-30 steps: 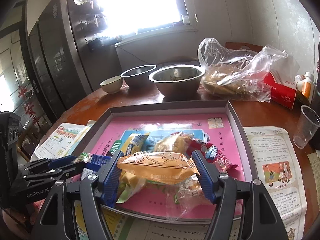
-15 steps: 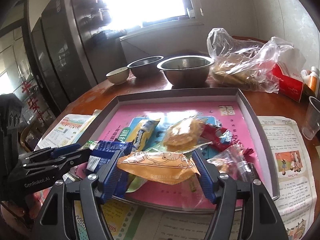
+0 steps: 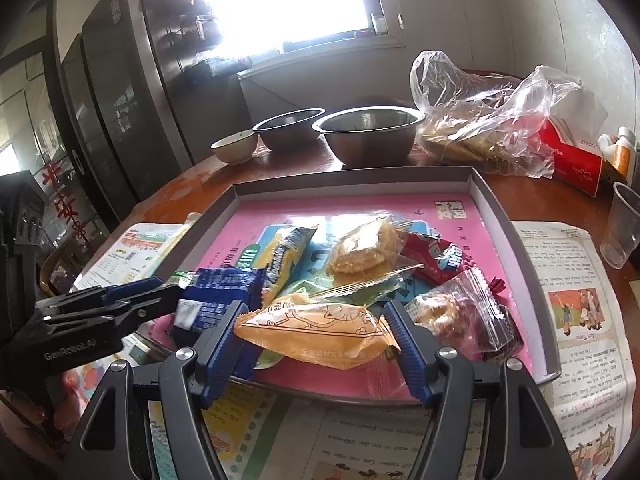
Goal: Organize snacks
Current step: 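Lower the cookie and bread bun with both tools onto the other snacks, then open both tools to release the snacks inside the tray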
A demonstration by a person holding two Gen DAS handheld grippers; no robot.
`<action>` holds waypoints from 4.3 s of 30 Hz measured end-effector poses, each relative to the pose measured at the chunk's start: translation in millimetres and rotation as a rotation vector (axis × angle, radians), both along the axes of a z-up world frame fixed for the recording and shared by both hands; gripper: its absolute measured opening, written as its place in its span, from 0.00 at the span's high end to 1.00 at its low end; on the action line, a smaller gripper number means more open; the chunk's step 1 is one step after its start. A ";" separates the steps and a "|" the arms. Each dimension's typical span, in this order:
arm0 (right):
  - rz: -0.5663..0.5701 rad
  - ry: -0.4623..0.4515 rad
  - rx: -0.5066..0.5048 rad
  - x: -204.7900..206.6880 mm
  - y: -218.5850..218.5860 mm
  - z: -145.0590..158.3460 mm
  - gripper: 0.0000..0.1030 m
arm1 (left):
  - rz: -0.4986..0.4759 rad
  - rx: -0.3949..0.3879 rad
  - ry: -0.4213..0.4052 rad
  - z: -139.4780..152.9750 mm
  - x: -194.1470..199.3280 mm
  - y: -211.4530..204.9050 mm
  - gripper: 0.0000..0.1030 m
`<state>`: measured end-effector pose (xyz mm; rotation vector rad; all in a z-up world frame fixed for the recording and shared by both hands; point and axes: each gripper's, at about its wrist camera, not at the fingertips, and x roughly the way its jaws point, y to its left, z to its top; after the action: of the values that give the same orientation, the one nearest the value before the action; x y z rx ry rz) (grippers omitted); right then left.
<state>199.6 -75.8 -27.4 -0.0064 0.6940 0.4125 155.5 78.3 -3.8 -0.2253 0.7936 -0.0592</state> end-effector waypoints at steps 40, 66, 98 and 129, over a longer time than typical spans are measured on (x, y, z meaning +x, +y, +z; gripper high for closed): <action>-0.024 0.040 -0.029 6.0 -7.2 -5.8 0.31 | -0.038 0.004 0.005 -2.4 3.3 -10.5 0.57; -0.036 0.009 -0.116 0.8 -3.0 -5.4 0.25 | -0.031 -0.005 0.020 -2.3 4.0 -8.2 0.39; -0.085 0.002 -0.109 -3.9 -16.2 -1.3 0.22 | -0.030 0.020 0.005 8.4 -3.7 -11.2 0.30; -0.086 -0.120 -0.035 -57.0 -35.4 41.0 0.11 | -0.029 0.080 -0.021 34.5 -52.7 -37.4 0.26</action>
<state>142.6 -111.2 13.6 -0.0338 0.5806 0.3153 102.8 40.9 30.7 -0.1373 0.7766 -0.0572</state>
